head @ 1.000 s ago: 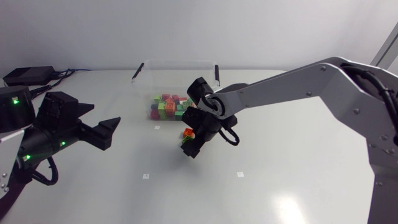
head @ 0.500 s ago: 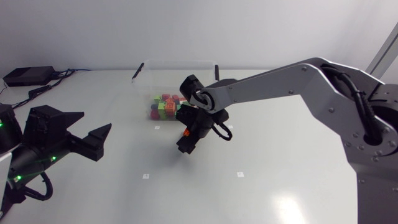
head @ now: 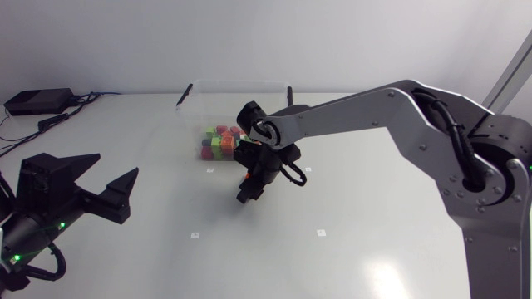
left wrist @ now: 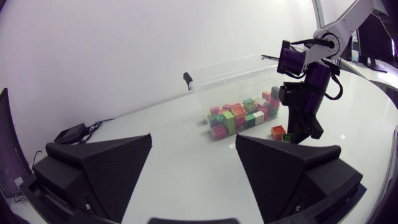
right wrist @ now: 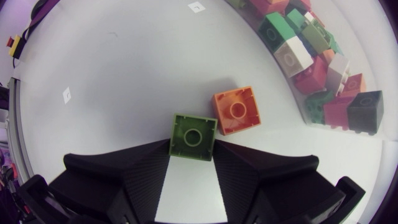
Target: Place the duplo bricks in the container
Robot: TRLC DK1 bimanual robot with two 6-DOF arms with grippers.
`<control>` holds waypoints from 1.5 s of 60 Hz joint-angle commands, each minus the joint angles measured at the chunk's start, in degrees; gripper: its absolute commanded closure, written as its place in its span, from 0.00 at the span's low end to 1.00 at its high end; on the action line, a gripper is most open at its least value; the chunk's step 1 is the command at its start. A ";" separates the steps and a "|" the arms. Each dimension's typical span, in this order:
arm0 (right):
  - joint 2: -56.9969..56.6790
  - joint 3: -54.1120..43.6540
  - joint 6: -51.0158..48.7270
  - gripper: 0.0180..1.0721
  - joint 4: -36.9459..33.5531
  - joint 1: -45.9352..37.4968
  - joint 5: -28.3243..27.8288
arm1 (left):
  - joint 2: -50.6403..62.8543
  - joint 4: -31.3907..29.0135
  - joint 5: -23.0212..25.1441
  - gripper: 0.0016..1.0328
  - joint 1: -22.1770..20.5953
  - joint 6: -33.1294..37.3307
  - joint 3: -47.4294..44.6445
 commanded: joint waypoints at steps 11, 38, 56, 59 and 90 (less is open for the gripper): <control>-1.98 -1.79 -0.81 0.71 -1.10 1.18 0.81 | -6.13 0.77 -0.29 0.12 1.34 -3.22 -4.40; -17.01 -8.29 0.43 0.71 -3.21 2.58 1.34 | -19.58 2.00 -1.25 0.16 2.83 -7.79 -10.55; -24.22 -6.71 1.04 0.71 -4.53 2.06 1.69 | -27.05 1.91 -1.25 0.20 2.74 -7.88 -13.45; -24.92 -6.10 1.22 0.71 -4.53 1.62 1.77 | -28.28 1.65 -1.25 0.20 2.65 -7.88 -13.89; -20.44 3.13 2.89 0.71 2.15 -5.59 0.72 | -36.36 -1.69 -1.34 0.20 4.24 -9.72 -14.33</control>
